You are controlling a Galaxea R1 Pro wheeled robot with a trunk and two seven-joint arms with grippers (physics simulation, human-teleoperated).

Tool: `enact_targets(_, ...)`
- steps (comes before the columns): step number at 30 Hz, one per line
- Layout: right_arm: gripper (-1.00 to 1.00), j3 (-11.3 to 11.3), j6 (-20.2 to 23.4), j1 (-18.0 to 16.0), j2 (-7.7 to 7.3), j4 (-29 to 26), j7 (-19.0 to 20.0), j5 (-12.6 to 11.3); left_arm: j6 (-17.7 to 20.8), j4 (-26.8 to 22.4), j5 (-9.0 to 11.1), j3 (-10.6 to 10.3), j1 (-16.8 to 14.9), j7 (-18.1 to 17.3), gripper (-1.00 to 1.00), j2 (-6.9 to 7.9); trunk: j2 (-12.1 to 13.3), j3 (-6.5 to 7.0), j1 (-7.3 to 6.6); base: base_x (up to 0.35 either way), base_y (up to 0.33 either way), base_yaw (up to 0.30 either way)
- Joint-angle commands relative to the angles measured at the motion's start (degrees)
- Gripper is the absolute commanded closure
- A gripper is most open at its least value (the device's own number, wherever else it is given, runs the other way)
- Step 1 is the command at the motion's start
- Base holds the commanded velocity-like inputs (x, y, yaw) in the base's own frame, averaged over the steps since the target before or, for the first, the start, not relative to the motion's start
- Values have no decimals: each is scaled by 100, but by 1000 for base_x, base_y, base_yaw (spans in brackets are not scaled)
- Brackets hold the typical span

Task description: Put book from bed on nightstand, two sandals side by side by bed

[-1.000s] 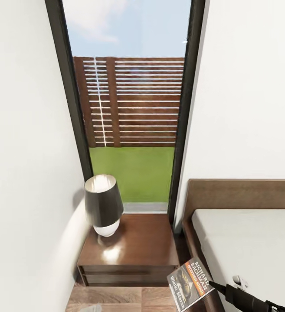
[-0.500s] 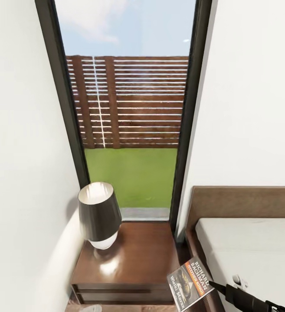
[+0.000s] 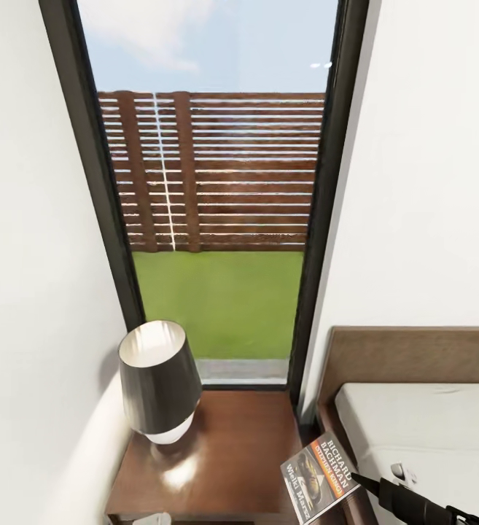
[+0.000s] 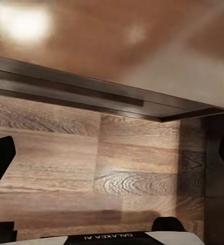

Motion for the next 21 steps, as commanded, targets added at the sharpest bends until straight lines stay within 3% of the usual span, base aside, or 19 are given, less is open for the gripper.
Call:
enact_targets(1, 100, 16, 32, -10, 2, 15, 32, -58, -20, 7, 51, -48, -5, -19, -100, 2, -6, -8, 4, 262, 0, 0)
enact_targets(21, 100, 17, 33, -10, 1, 15, 34, -58, -20, 7, 51, -48, -5, -19, -100, 2, -6, -8, 4, 248, 0, 0)
